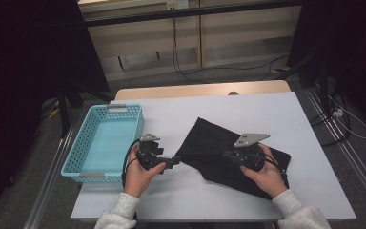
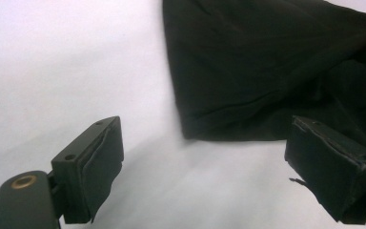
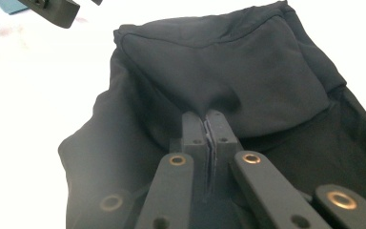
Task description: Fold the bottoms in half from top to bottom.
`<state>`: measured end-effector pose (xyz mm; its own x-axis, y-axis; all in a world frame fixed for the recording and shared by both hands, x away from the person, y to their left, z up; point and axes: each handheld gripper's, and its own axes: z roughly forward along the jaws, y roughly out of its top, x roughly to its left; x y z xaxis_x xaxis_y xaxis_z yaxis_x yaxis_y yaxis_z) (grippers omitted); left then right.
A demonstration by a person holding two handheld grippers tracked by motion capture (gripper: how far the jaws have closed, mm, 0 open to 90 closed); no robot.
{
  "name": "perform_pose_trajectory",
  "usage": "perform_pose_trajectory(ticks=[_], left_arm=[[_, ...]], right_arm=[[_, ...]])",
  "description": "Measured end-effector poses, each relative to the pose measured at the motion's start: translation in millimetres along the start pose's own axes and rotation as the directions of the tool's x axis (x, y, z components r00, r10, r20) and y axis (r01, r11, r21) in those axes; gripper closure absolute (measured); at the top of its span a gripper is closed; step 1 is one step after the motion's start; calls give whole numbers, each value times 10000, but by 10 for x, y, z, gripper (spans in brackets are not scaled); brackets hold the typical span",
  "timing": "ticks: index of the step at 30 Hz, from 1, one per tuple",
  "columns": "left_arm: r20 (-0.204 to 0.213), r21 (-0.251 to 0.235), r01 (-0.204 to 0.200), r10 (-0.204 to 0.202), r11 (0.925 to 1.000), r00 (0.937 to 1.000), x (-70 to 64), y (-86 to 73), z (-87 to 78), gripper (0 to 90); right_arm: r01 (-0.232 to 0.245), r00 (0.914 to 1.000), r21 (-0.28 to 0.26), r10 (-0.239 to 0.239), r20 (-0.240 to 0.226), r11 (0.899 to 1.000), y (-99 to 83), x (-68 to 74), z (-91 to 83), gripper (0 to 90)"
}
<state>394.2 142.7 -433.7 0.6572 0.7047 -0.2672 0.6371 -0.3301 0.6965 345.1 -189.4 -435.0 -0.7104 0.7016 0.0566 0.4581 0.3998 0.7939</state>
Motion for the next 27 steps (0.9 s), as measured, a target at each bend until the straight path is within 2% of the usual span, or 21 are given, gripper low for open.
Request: perform_pose_trajectory(ticks=[5,10,13,18,22,27], left_arm=[[203,-138,-75,78,9999,9998,-36,52,12,127],[245,-17,-155,155,9999,9996,-3,43,49,127],[245,25,-123,123,9999,9996,27,54,53,128],[358,-208,-142,149,9997,9992,-11,123,55,127],[409,-58,-142,144,9999,9991,5,129,94,126],[460,-101,-157,161,9998,9988,-10,168,109,127]], right_arm=[[-77,9999,-59,77,119,10000,-53,-1,-64,891],[-401,9990,-215,405,199,9990,-75,-65,-118,891],[-388,9988,-249,395,274,9989,-73,-63,-133,891],[-337,9983,-251,349,468,9991,-126,-37,-187,891],[-426,9971,-375,448,616,9984,-162,-51,-239,891],[-419,9968,-354,441,662,9985,-188,-63,-274,891]])
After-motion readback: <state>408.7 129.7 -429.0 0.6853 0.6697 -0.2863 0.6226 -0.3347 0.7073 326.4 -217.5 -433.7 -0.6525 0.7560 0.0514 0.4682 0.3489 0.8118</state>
